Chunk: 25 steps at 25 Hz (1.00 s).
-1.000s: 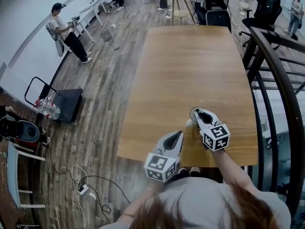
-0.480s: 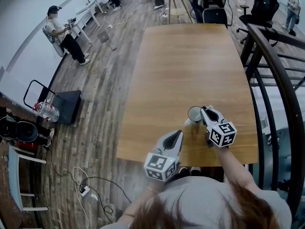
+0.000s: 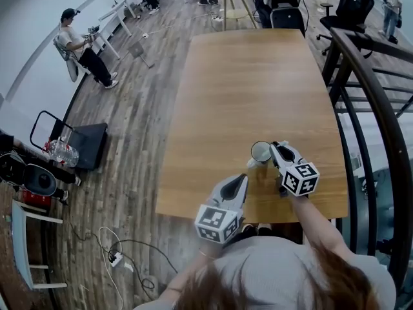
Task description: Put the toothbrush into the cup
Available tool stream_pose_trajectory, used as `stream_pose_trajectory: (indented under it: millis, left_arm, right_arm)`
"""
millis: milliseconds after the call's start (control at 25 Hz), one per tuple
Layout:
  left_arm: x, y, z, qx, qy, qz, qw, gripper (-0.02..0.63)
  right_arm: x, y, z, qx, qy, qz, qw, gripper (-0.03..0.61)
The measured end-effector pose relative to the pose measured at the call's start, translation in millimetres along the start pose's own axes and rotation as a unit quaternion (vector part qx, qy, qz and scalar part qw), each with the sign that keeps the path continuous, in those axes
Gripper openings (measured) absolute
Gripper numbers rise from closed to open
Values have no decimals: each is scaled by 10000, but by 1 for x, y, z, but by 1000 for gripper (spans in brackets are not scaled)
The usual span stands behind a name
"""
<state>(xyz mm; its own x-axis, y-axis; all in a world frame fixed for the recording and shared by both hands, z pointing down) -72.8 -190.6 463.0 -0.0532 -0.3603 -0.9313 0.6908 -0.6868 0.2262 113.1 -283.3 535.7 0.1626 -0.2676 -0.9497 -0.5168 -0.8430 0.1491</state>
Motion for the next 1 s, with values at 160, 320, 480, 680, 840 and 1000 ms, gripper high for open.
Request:
stream_pose_trajectory:
  millis: [160,320,480,680,840,1000]
  left_arm:
    - [0,2,-1,-17,-14,12,10000,-3]
    - [1,3,-2,-21,-26,1,10000,-3]
    - [1,2,-1,-25,-37,23,10000,-3]
    - [-1,3,-3,-44,-45,24,10000,-3]
    - [-1,7,-4,-69,-43,27,10000,-3]
    - [-3,12,-5,-137,-38,28,9999,-3]
  right_arm:
    - [1,3,-2,51,-65,21,10000,35]
    - [2,4,-3,183,-145,36,9997,34]
    - [5,3,3,481,-205,-165,9985,93]
    - [1,0,2,399,-217,-109,9989,192]
    - [0,-10,1,333,-245,-113,9991,207]
    - [-2,-25,-2,224,-222,-149,9994,212]
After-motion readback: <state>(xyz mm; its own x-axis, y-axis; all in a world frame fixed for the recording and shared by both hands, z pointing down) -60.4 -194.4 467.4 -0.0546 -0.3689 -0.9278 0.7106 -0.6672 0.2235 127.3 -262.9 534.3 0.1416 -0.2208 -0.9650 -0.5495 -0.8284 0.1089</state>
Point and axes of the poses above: the fingertips, and each gripper's own axes: y forward along the fingers, z to its left, x out of its top, the point moved 7 cm from there along -y, backward along the fingers, and after that the axes turned 5 degrees about -y, right-handed, at the moved point
